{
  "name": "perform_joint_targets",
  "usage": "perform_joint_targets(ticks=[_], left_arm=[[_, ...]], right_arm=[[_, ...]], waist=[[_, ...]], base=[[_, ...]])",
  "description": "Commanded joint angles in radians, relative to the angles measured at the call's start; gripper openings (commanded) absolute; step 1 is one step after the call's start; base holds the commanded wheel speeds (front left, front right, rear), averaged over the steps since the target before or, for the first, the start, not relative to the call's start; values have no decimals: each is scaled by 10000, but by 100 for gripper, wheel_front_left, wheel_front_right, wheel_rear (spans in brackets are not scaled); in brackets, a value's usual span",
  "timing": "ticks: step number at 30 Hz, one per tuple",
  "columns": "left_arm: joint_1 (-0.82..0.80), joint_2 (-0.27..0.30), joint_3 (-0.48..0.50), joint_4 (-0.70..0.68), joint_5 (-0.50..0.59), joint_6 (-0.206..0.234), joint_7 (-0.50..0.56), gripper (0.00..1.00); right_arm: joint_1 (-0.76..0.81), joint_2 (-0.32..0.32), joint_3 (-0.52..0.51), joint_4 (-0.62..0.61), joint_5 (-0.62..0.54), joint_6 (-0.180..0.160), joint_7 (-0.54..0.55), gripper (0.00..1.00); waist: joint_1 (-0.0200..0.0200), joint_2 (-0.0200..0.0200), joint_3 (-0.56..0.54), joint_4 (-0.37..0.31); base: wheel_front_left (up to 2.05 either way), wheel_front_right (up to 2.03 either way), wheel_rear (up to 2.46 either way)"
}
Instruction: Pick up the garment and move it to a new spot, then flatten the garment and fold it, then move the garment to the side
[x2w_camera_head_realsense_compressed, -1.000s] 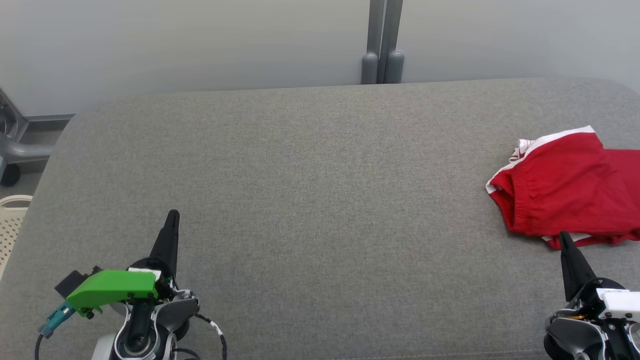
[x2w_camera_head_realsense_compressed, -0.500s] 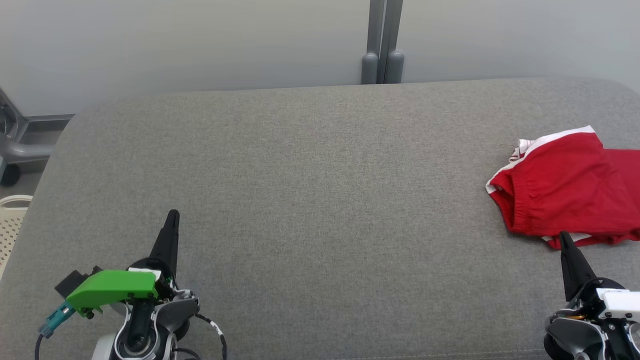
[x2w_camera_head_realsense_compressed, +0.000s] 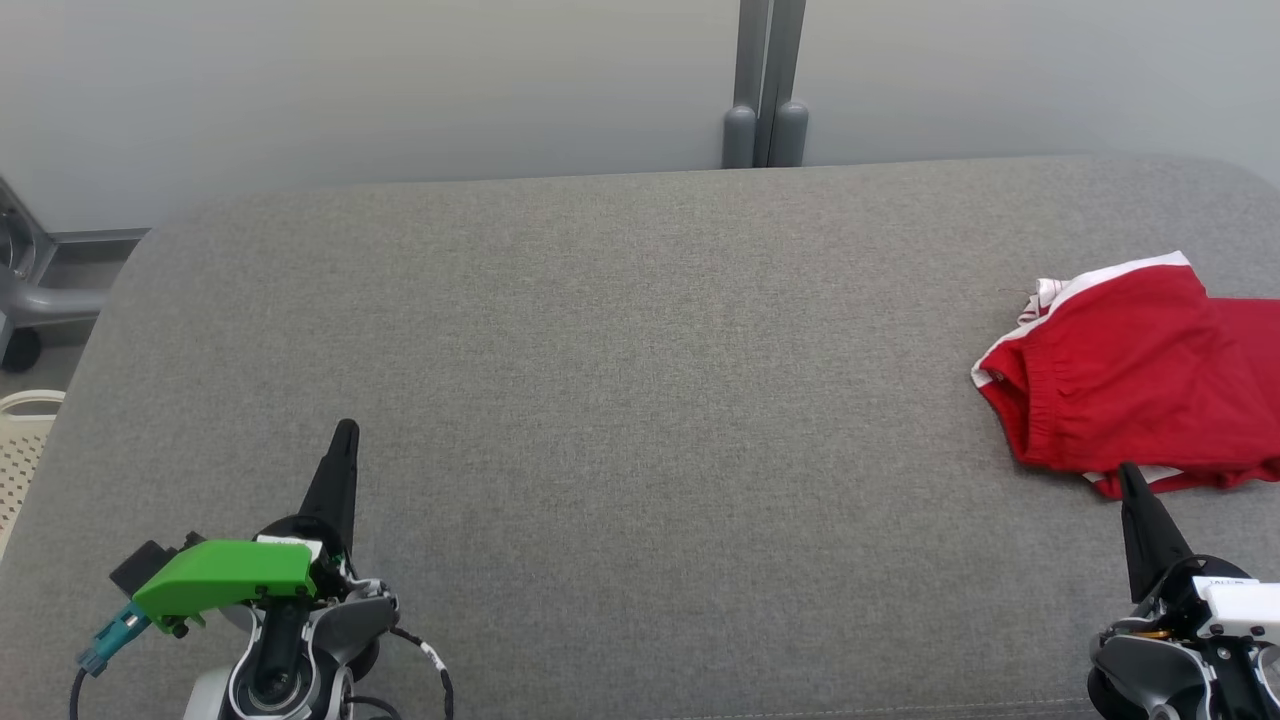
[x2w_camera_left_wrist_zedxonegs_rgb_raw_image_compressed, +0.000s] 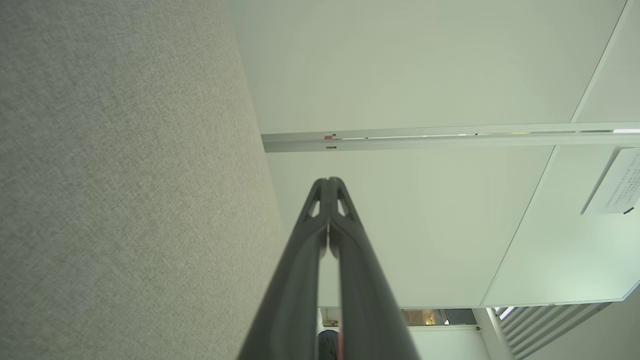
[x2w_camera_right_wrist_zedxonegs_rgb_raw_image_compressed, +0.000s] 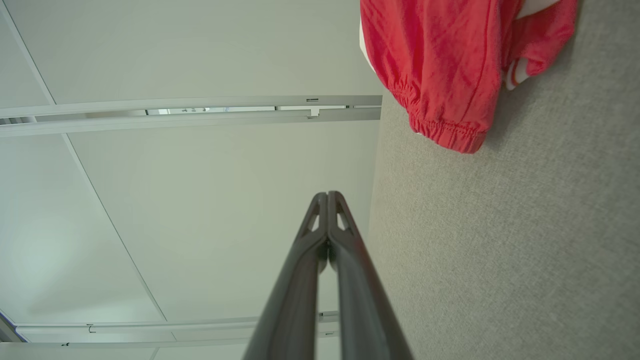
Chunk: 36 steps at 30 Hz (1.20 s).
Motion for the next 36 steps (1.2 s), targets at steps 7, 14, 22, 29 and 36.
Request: perform_joint_targets(ticks=[7,14,22,29,36], left_arm=[[-142,11,27,-15,-63,-59,29,0],[-142,11,27,-16,-63,-59,28,0],[-142,12,26,-15,-63,-59,28,0],[-142,12,26,-16,-64,-59,28,0],[-142,12,25,-16,-64,-59,27,0]], right_arm=[[-72,-42,-18,-48,47,4,27,0],[-72,-42,-17,-48,47,4,27,0],[-72,-42,-17,-48,47,4,27,0],[-72,-42,-17,-46,47,4,25,0],[-72,-42,-17,-47,47,4,26,0]], waist=[[0,0,0,0],[0,0,0,0],[0,0,0,0],[0,0,0,0],[0,0,0,0]], base=[[0,0,0],[0,0,0],[0,0,0],[0,0,0],[0,0,0]])
